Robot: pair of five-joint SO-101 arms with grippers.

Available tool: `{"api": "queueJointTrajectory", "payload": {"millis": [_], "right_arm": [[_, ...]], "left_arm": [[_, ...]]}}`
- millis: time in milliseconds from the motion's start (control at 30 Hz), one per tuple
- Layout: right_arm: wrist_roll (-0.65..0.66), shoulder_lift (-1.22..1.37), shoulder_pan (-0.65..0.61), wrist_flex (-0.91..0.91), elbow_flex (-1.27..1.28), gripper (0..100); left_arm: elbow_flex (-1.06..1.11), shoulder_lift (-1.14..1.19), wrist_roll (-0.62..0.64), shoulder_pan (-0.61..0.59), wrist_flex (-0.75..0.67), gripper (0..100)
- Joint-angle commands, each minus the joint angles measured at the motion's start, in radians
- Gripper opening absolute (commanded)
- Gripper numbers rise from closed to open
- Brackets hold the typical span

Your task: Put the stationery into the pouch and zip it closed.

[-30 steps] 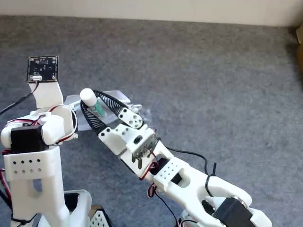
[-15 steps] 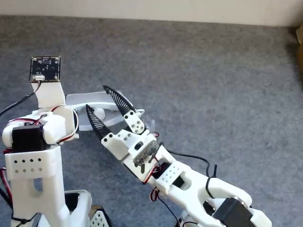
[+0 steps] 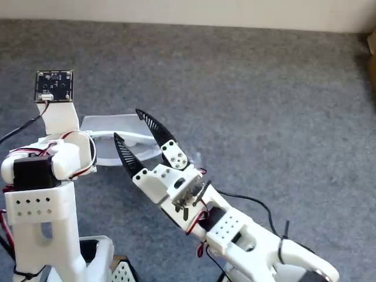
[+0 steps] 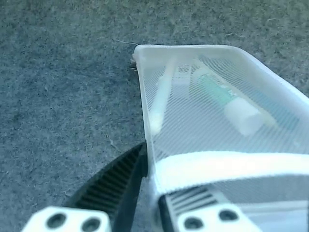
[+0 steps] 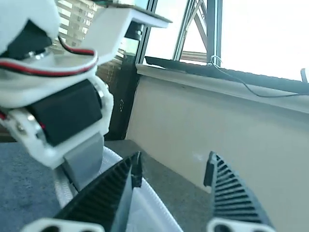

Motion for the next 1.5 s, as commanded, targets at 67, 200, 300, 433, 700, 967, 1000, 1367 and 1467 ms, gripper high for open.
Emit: {"api": "queueJointTrajectory", "payload": {"millis": [67,200,300,433,700,967,1000,1367,1467], "right_arm": [[0.006,-0.262,-0.012,0.412,-0.041,19.1],[0.006,-0.387,-0.01,0.727,-0.147,19.1],[0.006,-0.427,-0.01,0.944,-0.236,19.1],[0.006,-0.44,-0.004,1.188,-0.325,19.1],[0.006,-0.443,0.012,1.524,-0.427,19.1],[0.006,-0.684,0.127,1.661,-0.418,19.1],[0.006,-0.722,0.136,1.673,-0.41,19.1],[-0.064,-0.843,0.168,1.303,0.067,19.1],[-0.064,-0.845,0.168,1.175,0.166,19.1]], "left_arm": [[-0.016,-0.005,-0.006,0.018,-0.003,1],[-0.016,-0.005,-0.005,0.018,-0.002,1],[-0.016,-0.005,-0.003,0.018,0.0,1],[-0.016,-0.005,-0.003,0.018,-0.002,1],[0.004,-0.005,-0.003,0.018,-0.005,1],[0.005,-0.005,-0.003,0.018,-0.005,1],[0.005,-0.005,-0.003,0.018,-0.005,1],[0.005,0.001,-0.003,0.018,-0.005,1],[0.005,0.001,-0.003,0.018,-0.005,1]]}}
